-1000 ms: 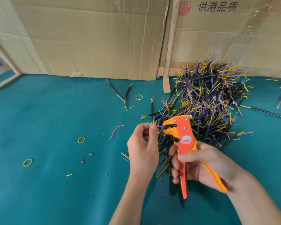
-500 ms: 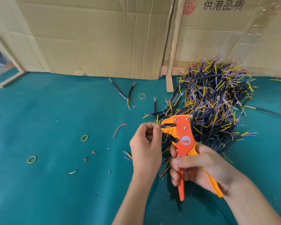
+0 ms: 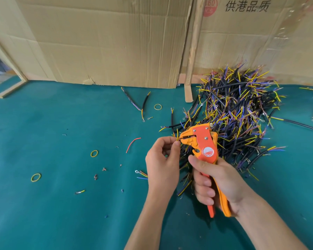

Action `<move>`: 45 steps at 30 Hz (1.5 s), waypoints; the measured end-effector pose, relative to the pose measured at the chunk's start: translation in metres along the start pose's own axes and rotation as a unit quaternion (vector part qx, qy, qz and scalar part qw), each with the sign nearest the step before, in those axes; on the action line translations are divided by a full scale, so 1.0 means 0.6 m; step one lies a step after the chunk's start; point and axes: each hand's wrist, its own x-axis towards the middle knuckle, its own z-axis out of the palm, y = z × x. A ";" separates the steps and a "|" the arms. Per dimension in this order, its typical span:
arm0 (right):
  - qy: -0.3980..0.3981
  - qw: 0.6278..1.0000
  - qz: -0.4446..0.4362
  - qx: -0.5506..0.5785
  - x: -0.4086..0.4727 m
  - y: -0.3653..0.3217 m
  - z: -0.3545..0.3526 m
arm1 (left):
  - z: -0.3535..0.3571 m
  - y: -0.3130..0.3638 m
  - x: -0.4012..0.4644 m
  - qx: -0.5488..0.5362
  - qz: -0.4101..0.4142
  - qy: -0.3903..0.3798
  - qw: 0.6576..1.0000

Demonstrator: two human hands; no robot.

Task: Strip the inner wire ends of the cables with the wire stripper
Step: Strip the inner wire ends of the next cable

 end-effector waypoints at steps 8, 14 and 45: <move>-0.042 0.994 -0.028 0.096 -0.007 -0.024 -0.019 | -0.013 -0.004 0.011 -0.146 -0.061 -0.018 0.987; -0.113 0.993 0.024 0.030 -0.020 -0.035 -0.047 | -0.015 -0.010 0.018 -0.145 -0.072 0.000 0.987; -0.042 0.999 0.012 0.030 -0.003 -0.006 0.001 | -0.012 -0.009 0.010 -0.118 -0.057 -0.014 0.991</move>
